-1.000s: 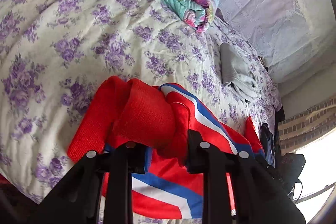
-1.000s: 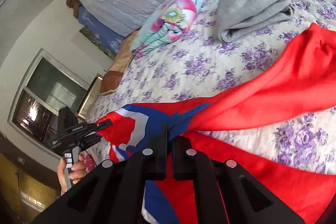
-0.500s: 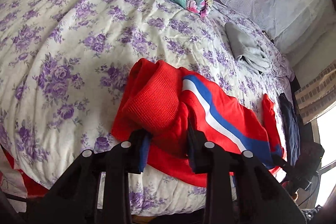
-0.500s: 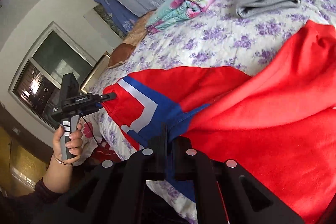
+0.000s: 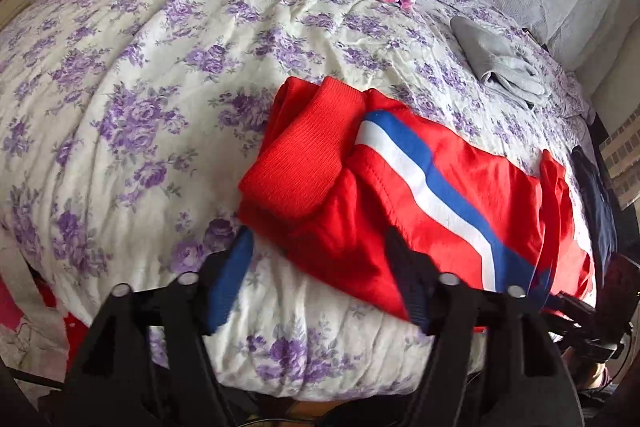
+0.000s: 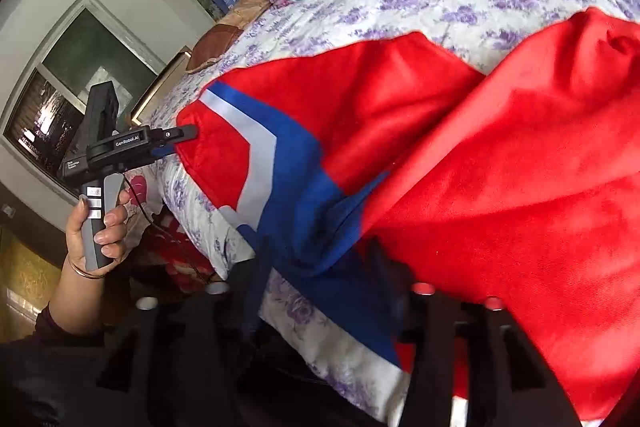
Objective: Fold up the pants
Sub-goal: 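Lay the folded pants down and open both grippers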
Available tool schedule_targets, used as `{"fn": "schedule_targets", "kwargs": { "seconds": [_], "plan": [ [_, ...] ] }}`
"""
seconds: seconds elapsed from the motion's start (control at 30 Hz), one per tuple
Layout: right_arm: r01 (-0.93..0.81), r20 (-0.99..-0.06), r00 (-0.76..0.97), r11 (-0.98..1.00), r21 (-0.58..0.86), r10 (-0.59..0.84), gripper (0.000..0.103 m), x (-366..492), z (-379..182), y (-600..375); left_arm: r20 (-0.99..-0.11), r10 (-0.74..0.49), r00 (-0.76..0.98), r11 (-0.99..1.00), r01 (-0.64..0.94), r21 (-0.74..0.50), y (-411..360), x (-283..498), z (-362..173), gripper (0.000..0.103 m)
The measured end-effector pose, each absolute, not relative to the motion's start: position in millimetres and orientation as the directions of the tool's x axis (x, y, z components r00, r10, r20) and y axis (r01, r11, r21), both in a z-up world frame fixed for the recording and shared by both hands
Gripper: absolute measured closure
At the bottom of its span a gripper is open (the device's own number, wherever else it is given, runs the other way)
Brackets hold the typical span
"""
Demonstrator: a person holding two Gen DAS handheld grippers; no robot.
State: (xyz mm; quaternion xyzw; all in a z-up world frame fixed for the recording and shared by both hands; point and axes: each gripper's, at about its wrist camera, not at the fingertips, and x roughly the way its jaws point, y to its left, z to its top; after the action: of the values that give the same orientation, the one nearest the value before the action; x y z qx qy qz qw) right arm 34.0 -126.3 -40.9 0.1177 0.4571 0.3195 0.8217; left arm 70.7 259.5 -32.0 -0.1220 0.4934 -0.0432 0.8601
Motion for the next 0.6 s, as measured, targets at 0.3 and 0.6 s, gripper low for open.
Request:
{"fn": "schedule_targets", "kwargs": {
  "seconds": [0.3, 0.6],
  "plan": [
    [-0.127, -0.693, 0.639, 0.935, 0.331, 0.332, 0.032, 105.6, 26.7, -224.0, -0.755, -0.266, 0.599, 0.956, 0.061, -0.288, 236.9, 14.3, 32.9, 0.031],
    [0.009, -0.916, 0.399, 0.999, 0.045, 0.038, 0.051, 232.3, -48.4, -188.4, -0.778, -0.458, 0.43, 0.889, 0.243, -0.389, 87.9, 63.4, -35.6, 0.028]
  ]
}}
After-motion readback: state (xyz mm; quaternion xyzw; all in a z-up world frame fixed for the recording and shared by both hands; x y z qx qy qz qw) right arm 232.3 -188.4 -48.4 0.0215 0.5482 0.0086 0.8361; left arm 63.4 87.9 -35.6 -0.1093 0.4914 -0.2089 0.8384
